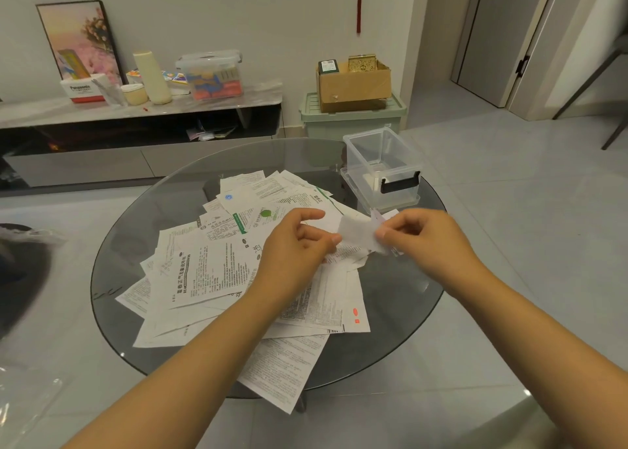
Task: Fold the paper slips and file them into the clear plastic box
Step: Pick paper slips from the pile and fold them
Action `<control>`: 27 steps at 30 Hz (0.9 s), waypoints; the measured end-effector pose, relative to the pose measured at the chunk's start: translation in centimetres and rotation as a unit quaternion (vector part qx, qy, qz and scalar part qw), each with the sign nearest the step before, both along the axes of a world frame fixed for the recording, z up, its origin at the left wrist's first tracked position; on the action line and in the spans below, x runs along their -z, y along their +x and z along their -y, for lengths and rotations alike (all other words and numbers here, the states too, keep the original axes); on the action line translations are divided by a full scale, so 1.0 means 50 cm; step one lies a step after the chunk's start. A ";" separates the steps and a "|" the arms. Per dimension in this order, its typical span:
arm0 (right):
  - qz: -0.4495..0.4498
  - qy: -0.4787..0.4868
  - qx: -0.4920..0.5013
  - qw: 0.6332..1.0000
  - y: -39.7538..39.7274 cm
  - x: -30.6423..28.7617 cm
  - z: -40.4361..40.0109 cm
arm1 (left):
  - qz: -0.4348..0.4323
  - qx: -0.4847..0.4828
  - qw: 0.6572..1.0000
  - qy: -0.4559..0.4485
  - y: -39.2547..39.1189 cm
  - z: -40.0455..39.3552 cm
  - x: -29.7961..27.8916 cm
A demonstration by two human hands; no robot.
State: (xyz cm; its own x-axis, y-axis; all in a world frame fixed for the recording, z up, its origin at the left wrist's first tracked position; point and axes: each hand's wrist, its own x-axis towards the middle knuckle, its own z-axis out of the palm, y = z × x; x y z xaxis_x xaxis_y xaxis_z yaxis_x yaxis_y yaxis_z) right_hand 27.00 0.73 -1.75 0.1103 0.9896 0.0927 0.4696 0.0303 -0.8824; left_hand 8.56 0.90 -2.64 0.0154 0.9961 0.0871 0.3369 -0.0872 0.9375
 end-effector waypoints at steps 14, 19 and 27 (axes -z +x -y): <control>0.112 0.038 0.127 0.985 0.026 0.056 -0.058 | -0.110 0.007 0.994 0.020 -0.023 0.009 0.017; 0.169 0.028 0.131 0.976 0.022 0.062 -0.053 | -0.145 0.006 0.989 0.021 -0.030 0.011 0.013; 0.275 0.040 0.131 0.952 0.010 0.041 -0.029 | -0.296 0.062 0.953 0.036 -0.057 0.024 0.016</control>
State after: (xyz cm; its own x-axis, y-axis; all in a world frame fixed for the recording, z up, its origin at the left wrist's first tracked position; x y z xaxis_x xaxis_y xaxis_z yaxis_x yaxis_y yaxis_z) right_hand 27.52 2.17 -3.82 0.2660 0.9221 0.2809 0.8602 -0.0955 -0.5010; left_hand 5.74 -0.28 -3.43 0.1994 0.9753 0.0949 0.7876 -0.2171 0.5766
